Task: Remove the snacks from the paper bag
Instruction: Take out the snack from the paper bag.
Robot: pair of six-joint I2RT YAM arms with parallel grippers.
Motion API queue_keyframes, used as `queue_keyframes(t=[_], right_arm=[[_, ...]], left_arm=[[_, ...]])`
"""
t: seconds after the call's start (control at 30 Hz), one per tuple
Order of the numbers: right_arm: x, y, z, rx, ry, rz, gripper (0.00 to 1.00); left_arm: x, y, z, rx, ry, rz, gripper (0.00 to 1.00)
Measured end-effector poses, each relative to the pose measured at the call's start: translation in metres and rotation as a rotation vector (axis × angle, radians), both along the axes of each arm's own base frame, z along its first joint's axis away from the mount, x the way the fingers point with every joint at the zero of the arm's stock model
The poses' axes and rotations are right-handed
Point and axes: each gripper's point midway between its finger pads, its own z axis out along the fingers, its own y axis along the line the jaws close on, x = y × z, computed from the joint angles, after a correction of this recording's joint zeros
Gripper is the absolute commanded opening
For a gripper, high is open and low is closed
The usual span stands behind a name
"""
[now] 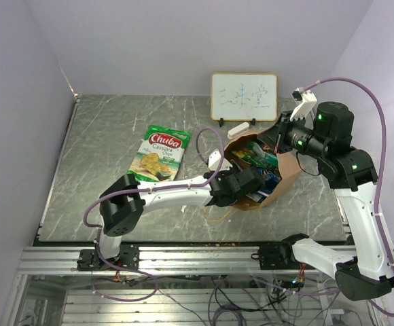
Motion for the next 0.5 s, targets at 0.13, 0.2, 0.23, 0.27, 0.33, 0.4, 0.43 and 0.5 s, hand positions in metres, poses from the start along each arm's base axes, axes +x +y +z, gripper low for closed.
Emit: queue_keyframes(t=[0.13, 0.2, 0.23, 0.27, 0.33, 0.4, 0.43, 0.5], right_arm=[[0.000, 0.000, 0.000, 0.000, 0.000, 0.000, 0.00], [0.000, 0.000, 0.000, 0.000, 0.000, 0.000, 0.00], [0.000, 0.000, 0.000, 0.000, 0.000, 0.000, 0.00], [0.000, 0.000, 0.000, 0.000, 0.000, 0.000, 0.00], [0.000, 0.000, 0.000, -0.001, 0.000, 0.000, 0.00], [0.000, 0.000, 0.000, -0.001, 0.000, 0.001, 0.00], [0.000, 0.000, 0.000, -0.001, 0.000, 0.000, 0.00], [0.000, 0.000, 0.000, -0.003, -0.001, 0.001, 0.00]], left_arm=[[0.003, 0.001, 0.000, -0.007, 0.002, 0.011, 0.49], [0.005, 0.001, -0.001, -0.009, 0.004, 0.015, 0.48], [0.006, 0.001, -0.001, -0.010, 0.005, 0.018, 0.46], [0.008, 0.001, -0.003, -0.010, 0.006, 0.021, 0.45], [0.010, 0.000, -0.008, -0.011, 0.009, 0.023, 0.45], [0.012, -0.001, -0.015, -0.002, 0.015, 0.024, 0.46], [0.012, -0.002, -0.020, 0.006, 0.021, 0.024, 0.46], [0.013, -0.002, -0.028, 0.018, 0.029, 0.025, 0.47]])
